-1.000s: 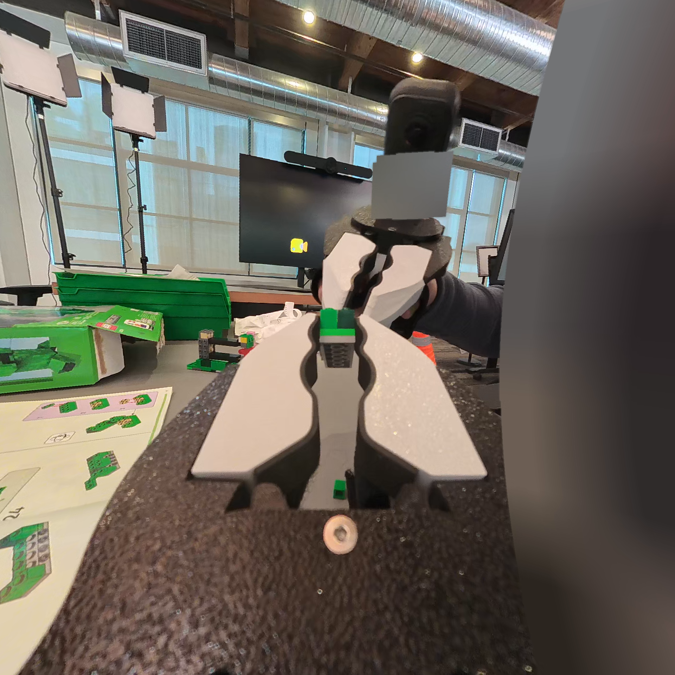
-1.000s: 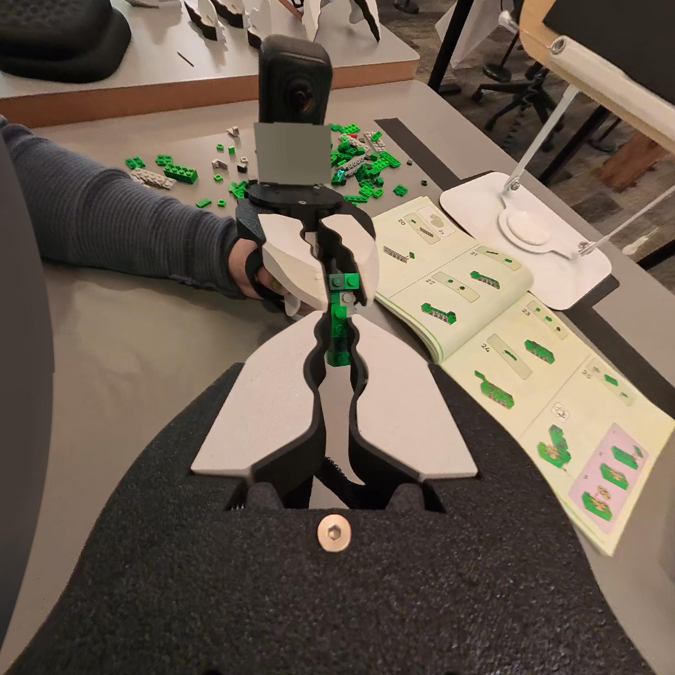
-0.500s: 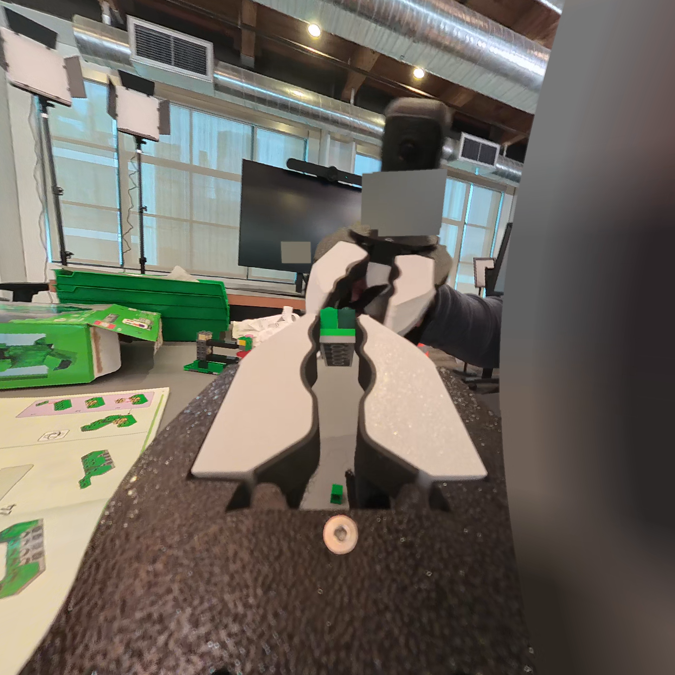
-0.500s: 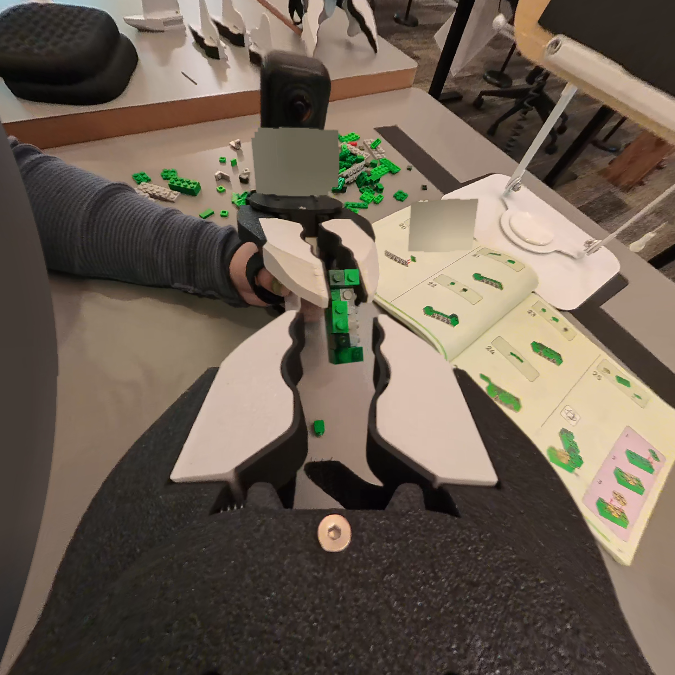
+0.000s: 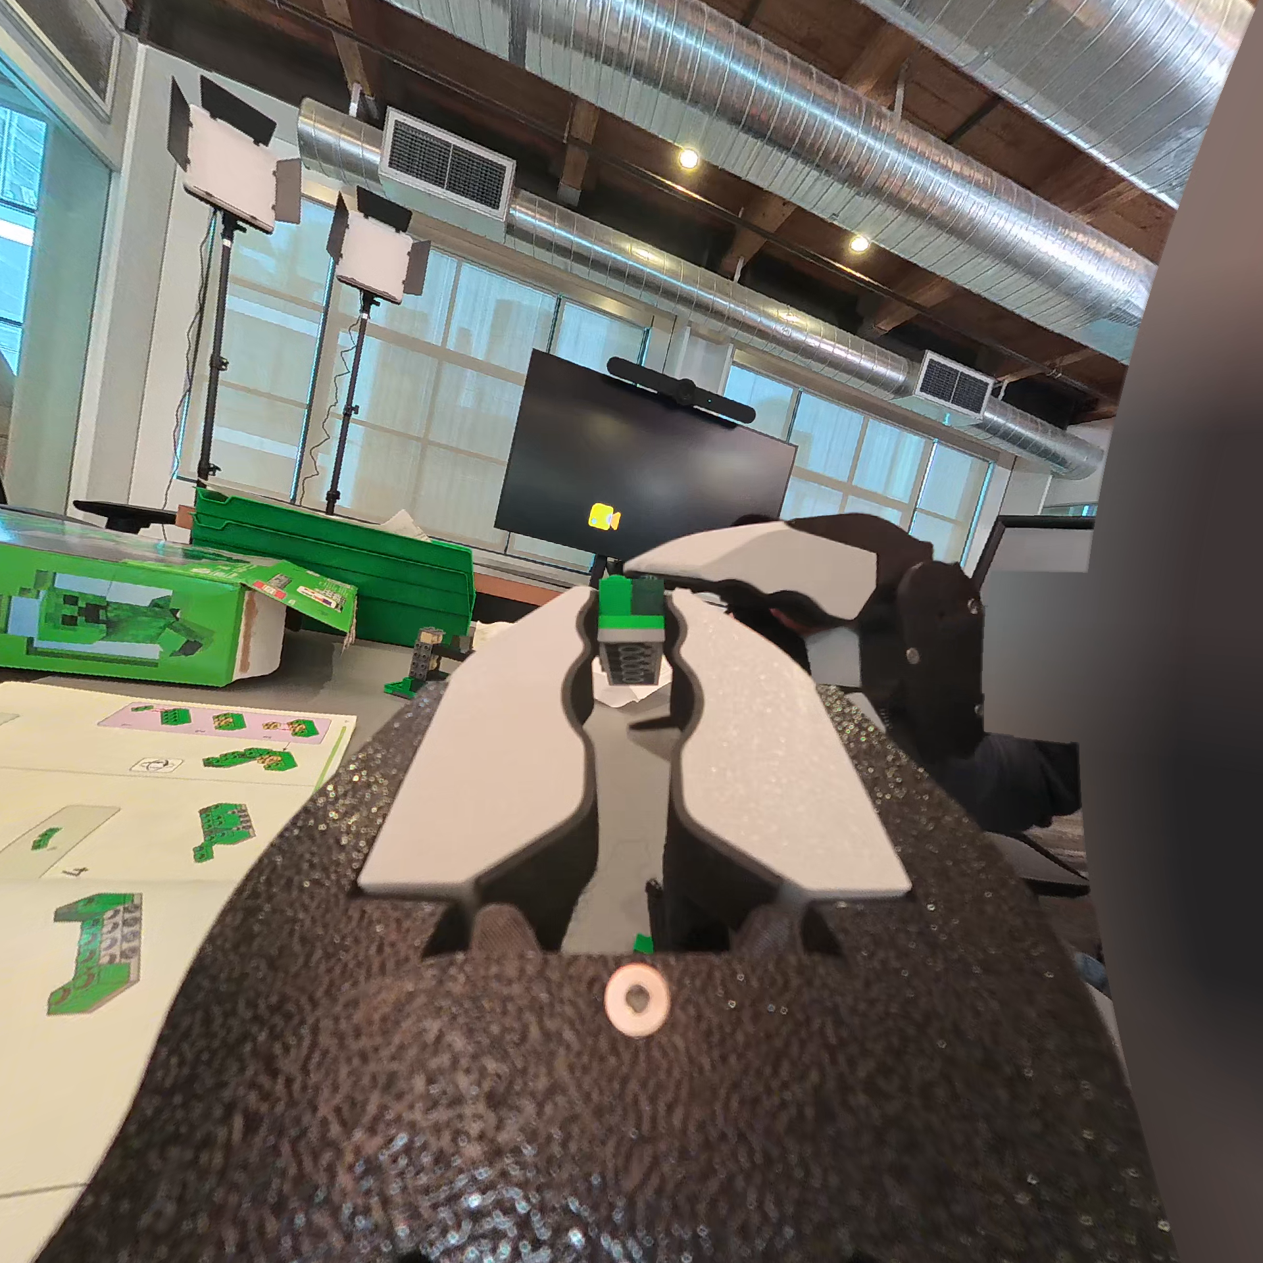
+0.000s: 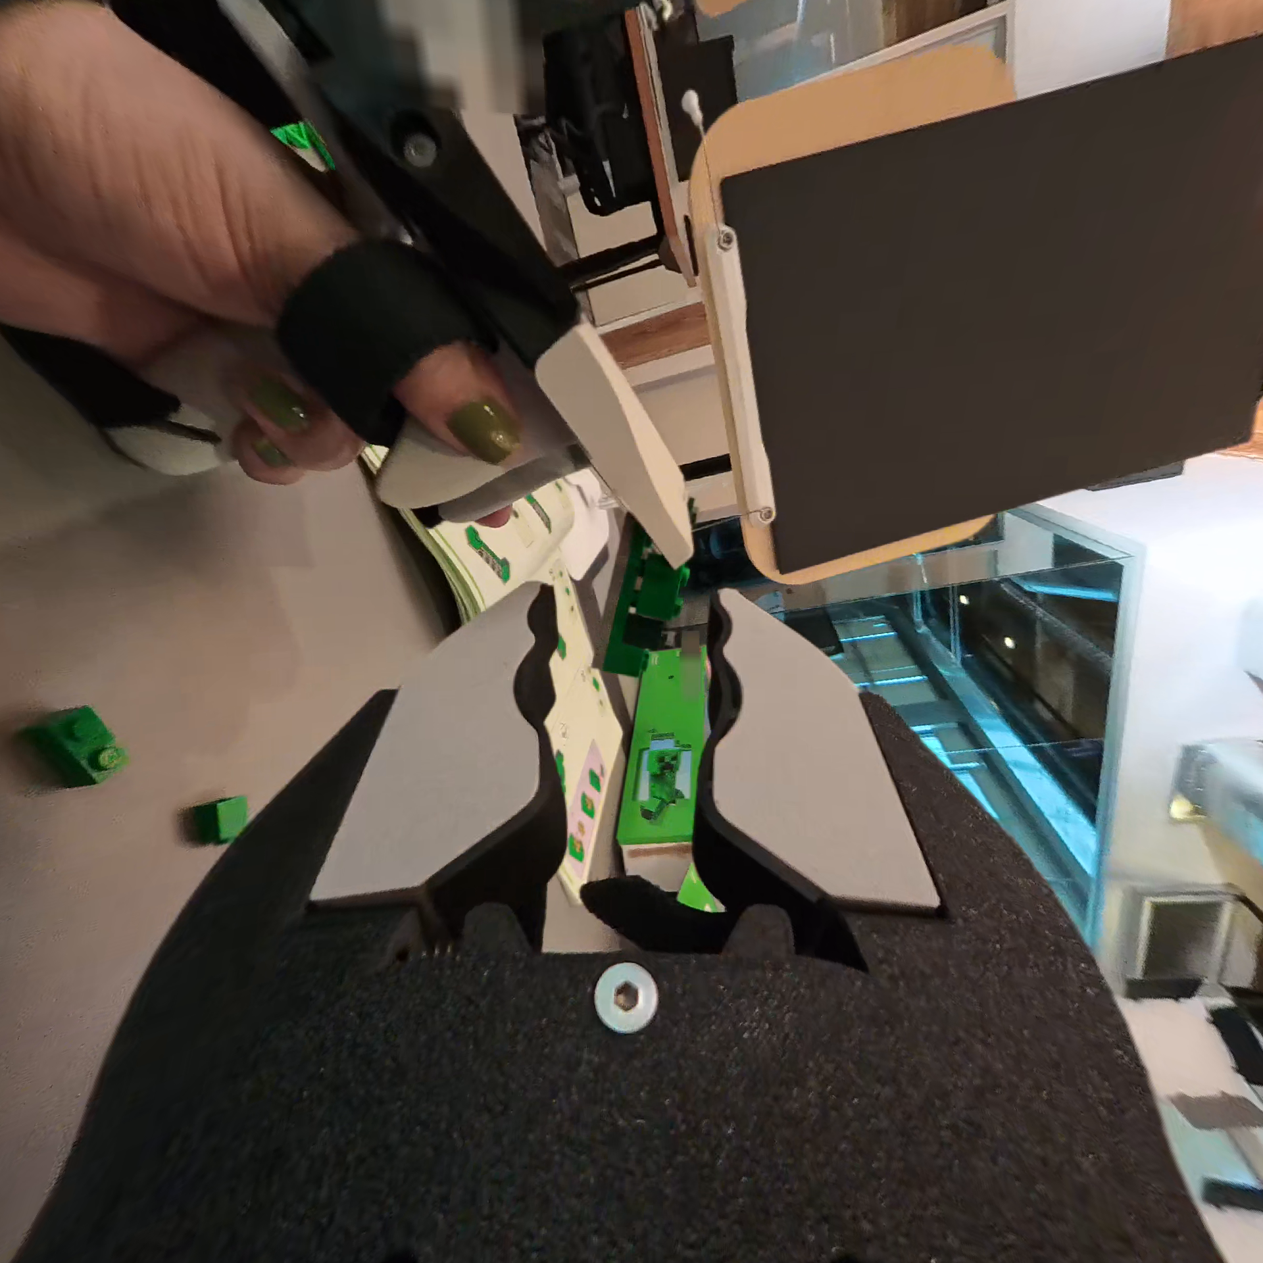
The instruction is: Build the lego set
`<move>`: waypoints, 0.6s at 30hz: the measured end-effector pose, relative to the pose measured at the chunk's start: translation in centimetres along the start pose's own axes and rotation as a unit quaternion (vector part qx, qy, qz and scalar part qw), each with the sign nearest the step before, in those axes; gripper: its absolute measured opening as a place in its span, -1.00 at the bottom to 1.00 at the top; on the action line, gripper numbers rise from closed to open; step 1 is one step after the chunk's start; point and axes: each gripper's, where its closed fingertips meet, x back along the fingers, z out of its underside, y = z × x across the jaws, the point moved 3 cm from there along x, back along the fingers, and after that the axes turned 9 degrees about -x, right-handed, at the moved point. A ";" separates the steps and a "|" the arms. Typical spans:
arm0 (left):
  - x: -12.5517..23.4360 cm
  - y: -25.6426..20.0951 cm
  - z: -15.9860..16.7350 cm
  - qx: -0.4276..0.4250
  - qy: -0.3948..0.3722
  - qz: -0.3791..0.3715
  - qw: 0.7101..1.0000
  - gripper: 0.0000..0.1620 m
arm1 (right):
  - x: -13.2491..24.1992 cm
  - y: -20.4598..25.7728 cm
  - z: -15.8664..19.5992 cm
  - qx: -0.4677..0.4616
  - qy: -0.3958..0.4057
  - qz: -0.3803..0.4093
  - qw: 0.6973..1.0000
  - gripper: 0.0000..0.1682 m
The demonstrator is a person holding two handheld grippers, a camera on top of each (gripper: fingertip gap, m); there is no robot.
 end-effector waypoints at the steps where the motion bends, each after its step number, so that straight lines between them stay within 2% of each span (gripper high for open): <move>1: 0.0 0.0 0.0 0.000 0.001 0.001 1.000 -0.79 | -0.1 0.0 -0.1 0.003 -0.002 0.005 1.000 -0.55; 6: -0.1 -0.1 0.1 0.002 0.005 0.004 1.000 -0.79 | -0.4 -0.1 0.0 0.017 0.000 0.020 1.000 -0.72; 18: -0.2 -0.3 0.2 0.015 0.005 0.010 1.000 -0.74 | -0.2 -0.5 0.2 -0.016 -0.014 0.011 1.000 -0.76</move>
